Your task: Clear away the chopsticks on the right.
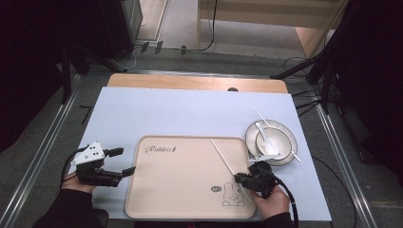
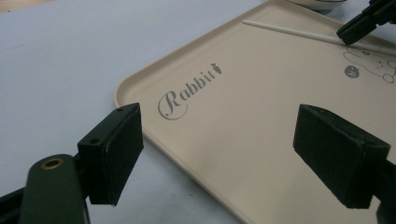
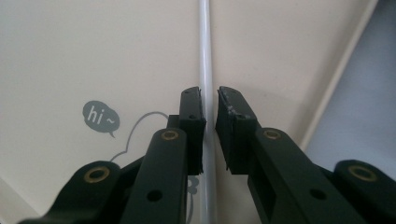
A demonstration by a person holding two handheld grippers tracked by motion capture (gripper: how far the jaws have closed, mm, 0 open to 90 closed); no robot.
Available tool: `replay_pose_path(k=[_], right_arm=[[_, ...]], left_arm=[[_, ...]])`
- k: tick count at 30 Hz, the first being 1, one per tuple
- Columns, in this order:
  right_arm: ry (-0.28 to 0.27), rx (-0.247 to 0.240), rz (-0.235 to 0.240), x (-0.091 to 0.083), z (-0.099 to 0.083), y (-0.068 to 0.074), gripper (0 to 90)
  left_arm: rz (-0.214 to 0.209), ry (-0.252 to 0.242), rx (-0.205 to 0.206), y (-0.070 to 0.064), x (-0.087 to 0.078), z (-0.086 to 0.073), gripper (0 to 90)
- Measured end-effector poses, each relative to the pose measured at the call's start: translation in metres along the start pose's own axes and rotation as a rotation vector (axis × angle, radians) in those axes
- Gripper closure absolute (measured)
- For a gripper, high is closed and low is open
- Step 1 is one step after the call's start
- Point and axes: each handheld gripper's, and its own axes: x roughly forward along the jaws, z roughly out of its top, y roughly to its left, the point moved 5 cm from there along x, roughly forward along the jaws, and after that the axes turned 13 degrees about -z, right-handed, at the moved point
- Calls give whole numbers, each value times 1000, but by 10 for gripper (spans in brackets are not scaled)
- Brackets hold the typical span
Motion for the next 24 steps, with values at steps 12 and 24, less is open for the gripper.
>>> replay_pose_path(k=[12,24], right_arm=[[-48,-40,76,-11,8,-5,576],[-175,-129,154,-41,29,-20,383]], left_arm=[[-1,5,-2,1,1,-1,164],[1,1,-6,1,1,-1,164]])
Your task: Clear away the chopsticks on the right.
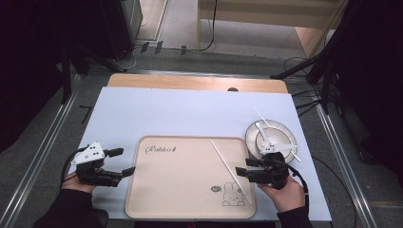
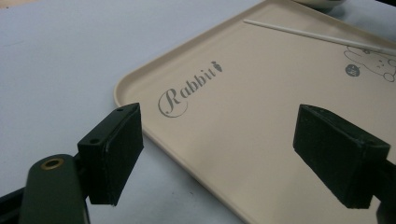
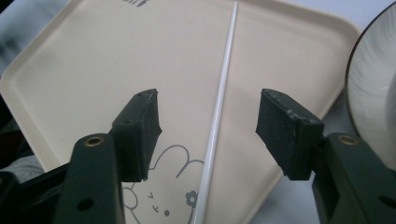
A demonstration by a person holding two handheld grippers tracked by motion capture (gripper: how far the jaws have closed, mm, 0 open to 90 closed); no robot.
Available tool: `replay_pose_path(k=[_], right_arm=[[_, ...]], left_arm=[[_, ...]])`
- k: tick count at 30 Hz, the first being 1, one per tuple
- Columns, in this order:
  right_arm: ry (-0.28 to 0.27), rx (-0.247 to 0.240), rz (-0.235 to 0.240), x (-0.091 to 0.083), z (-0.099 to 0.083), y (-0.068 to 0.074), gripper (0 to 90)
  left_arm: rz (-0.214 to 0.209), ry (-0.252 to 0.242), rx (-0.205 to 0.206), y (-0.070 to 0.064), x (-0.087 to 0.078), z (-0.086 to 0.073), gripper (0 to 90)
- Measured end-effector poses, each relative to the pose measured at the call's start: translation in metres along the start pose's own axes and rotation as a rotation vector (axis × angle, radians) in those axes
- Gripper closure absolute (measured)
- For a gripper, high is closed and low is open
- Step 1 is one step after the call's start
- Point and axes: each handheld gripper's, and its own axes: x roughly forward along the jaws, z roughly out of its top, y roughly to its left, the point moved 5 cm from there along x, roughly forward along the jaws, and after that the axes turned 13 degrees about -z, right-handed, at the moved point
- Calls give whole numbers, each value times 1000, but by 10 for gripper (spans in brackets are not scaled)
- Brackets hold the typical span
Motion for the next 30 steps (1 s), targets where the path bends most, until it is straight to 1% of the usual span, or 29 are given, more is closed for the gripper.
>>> replay_pose_path(k=[1,2,3,5,6,7,8,9,12,15,18,23,26,28,30], right_arm=[[-6,-2,1,-2,2,-2,375],[-26,-23,2,-8,6,-5,352],[-26,-23,2,-8,6,-5,352],[-46,-45,-9,-14,10,-10,327],[-51,-52,-5,-17,12,-13,316],[-58,-55,-1,-20,14,-16,310],[-64,-48,5,-22,16,-18,310],[-72,-44,-1,-24,18,-21,310],[-73,-51,3,-31,23,-29,313],[-63,-66,10,-37,27,-39,310],[-62,-65,8,-44,32,-51,306],[-79,-53,-19,-51,40,-71,292],[-87,-53,-39,-53,44,-82,286],[-93,-62,-56,-54,46,-89,285],[-94,-52,-64,-55,48,-96,285]], left_arm=[[1,2,1,0,0,0,164],[3,2,-1,0,-1,0,164],[3,3,-1,0,-1,-1,164],[5,3,-2,0,-1,-1,164],[6,5,-2,0,-1,-1,164],[7,3,-3,0,-1,-2,163],[8,4,-3,0,-2,-2,164],[8,6,-3,0,-2,-2,163],[9,7,-4,0,-2,-2,164],[13,2,-9,0,-3,-3,164],[17,0,-13,0,-3,-3,164],[19,11,-9,-1,-3,-4,163],[18,14,-9,-1,-3,-4,164],[19,15,-9,-1,-3,-5,164],[19,14,-11,-1,-3,-5,164]])
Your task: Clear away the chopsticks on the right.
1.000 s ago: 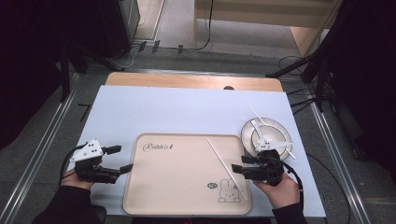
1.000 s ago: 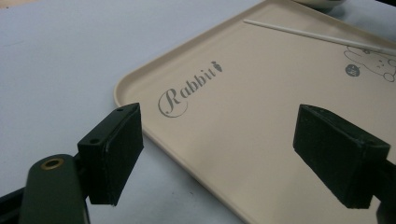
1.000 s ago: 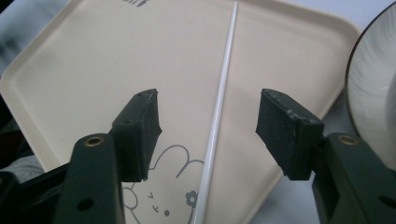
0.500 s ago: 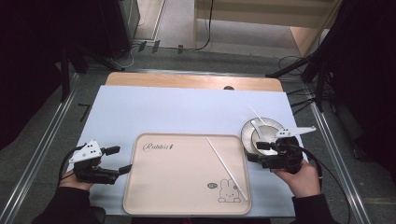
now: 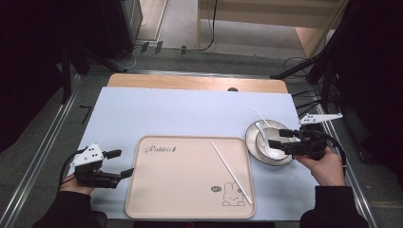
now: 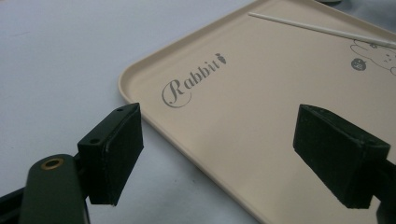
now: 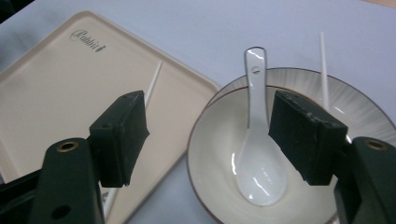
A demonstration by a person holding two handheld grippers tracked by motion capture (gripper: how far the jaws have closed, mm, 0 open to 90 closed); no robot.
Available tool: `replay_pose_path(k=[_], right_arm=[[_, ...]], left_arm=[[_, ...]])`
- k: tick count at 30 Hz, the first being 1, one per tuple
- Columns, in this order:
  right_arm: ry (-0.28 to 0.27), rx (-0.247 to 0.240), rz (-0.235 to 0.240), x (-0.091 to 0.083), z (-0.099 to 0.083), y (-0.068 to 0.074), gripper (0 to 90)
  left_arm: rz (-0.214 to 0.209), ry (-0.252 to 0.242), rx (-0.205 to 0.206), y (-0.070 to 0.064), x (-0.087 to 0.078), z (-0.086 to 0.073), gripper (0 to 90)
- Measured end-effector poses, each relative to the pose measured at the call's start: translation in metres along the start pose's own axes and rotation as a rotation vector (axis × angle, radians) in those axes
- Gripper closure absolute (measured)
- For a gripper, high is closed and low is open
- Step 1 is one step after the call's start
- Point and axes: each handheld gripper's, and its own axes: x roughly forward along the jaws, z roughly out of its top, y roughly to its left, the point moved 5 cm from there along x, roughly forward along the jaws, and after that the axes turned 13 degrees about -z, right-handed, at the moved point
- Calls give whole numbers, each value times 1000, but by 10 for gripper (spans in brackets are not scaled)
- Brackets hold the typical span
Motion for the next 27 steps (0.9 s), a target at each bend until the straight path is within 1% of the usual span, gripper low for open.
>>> replay_pose_path(k=[5,8,14,17,18,19,22,24,25,27], right_arm=[[1,30,-18,2,-2,-20,283],[1,46,-33,1,-4,-29,285],[-7,84,-56,-3,-15,-47,283],[-1,101,-57,-5,-21,-54,274],[3,105,-51,-5,-23,-57,251],[-4,98,-50,-6,-24,-59,241],[-12,122,-59,-9,-29,-66,242],[-14,128,-66,-10,-33,-71,270],[-11,124,-76,-10,-36,-74,293],[-5,137,-102,-10,-42,-80,334]], left_arm=[[2,1,-1,0,-1,-1,164],[3,5,-1,0,-1,-1,164],[3,1,0,-1,-2,-2,164],[4,8,3,-1,-2,-2,164],[4,8,3,-2,-2,-2,164],[4,7,4,-2,-1,-2,164],[4,7,3,-2,-2,-2,164],[4,6,3,-2,-2,-2,164],[4,5,4,-2,-2,-2,164],[2,8,6,-2,-1,-2,164]])
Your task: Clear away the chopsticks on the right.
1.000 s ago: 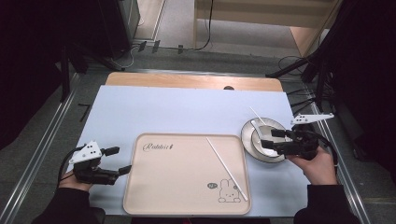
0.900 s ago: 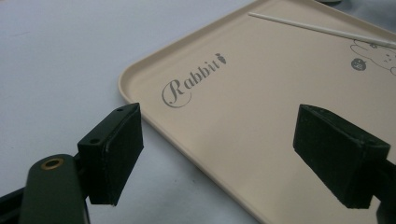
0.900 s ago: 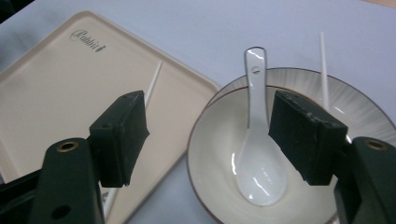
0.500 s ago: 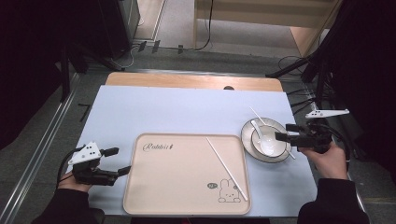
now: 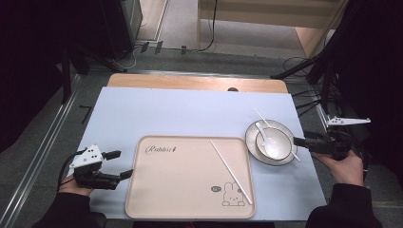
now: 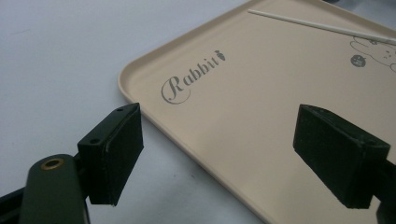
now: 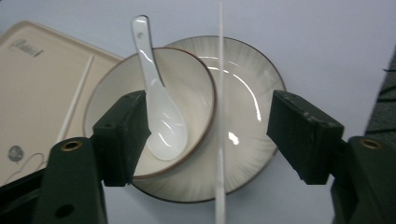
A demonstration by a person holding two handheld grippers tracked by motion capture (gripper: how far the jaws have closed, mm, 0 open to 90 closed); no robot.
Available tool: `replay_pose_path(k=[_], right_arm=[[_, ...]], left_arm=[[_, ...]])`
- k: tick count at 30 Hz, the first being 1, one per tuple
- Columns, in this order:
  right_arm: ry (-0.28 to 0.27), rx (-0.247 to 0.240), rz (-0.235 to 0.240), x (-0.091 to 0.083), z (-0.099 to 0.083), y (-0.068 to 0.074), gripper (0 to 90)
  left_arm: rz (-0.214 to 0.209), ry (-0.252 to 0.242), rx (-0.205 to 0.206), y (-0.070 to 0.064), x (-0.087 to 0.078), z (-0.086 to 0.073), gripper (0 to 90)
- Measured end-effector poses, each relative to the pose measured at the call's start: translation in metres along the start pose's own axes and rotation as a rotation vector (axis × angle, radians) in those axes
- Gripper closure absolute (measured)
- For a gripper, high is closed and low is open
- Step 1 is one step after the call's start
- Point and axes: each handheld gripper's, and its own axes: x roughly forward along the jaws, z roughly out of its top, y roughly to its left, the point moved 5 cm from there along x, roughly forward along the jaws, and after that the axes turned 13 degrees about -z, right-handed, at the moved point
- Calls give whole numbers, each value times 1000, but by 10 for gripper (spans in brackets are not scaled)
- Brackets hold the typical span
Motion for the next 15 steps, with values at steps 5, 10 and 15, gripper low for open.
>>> replay_pose_path(k=[5,10,15], right_arm=[[9,13,-24,1,-10,-10,432],[66,-4,-28,12,-21,-9,577],[112,0,-20,20,-28,-8,664]], left_arm=[[-1,-1,-1,0,0,0,164],[-2,-2,-1,-1,0,0,164],[-1,-1,-1,0,0,0,164]])
